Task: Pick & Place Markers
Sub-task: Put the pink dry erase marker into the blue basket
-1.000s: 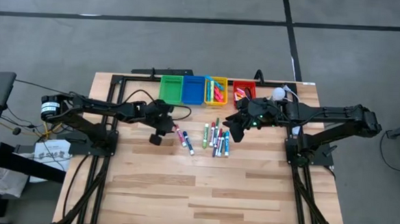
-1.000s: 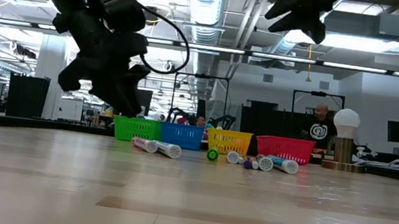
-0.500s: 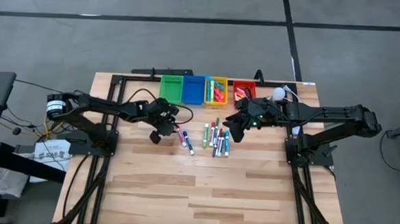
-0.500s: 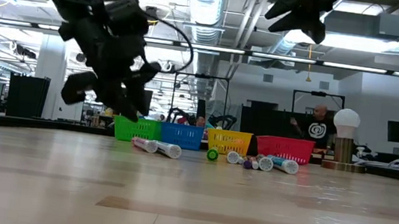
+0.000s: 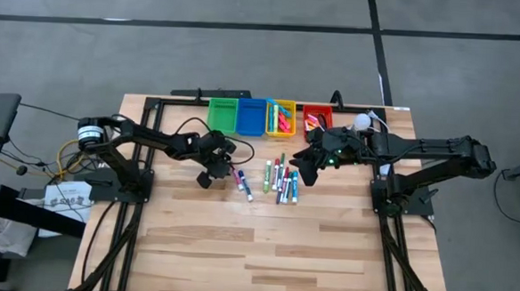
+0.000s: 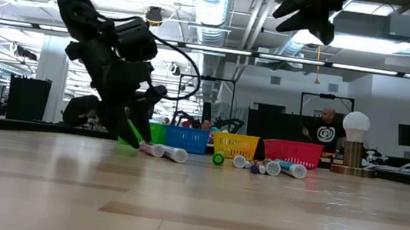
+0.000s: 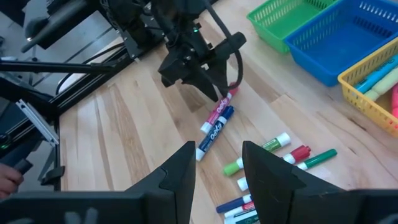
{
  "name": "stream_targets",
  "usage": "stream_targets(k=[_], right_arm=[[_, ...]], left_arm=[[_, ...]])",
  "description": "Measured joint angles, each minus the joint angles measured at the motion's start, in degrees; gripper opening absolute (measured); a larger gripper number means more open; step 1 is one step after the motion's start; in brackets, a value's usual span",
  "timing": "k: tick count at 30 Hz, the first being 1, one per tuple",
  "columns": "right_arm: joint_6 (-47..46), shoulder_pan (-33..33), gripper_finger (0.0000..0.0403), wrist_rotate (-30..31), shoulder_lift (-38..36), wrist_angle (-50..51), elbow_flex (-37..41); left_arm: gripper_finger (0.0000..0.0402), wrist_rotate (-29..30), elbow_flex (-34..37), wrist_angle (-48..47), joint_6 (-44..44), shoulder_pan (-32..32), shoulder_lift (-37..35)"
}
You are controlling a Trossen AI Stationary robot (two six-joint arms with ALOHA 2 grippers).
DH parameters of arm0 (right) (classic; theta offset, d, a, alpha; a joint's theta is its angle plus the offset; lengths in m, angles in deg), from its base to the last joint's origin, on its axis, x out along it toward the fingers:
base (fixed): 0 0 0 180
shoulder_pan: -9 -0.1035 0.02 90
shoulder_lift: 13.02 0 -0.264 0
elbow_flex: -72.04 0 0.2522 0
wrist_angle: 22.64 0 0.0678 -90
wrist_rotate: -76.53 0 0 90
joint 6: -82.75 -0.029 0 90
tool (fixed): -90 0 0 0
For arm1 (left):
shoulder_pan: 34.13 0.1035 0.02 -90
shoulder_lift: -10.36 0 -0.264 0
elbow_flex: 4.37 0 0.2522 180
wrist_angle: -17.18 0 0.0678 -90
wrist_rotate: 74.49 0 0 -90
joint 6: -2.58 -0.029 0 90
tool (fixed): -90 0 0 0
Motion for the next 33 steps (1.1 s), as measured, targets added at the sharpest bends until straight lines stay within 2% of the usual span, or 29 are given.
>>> stream_targets(k=[6,13,19,28,33], right_arm=[[0.0,0.0,0.0123,0.0,0.0,0.0,0.0],[0.0,0.4,0.0123,-0.1,0.0,0.0,0.0],[0.0,1.2,0.0123,-0.1,0.0,0.0,0.0],[0.0,2.9,0.0123,-0.1,0.0,0.0,0.0],[0.0,3.3,0.0123,-0.1,0.0,0.0,0.0]], left_arm=[[0.0117,-0.4,0.1,1.4,0.1,0.0,0.0],[0.0117,-5.7,0.0,2.8,0.7,1.2,3.2],[0.0115,-5.9,0.0,3.3,1.7,1.1,4.7],[0.006,-8.4,0.1,4.1,1.7,0.9,4.4],[0.006,-9.2,0.1,4.1,1.5,0.8,4.1]])
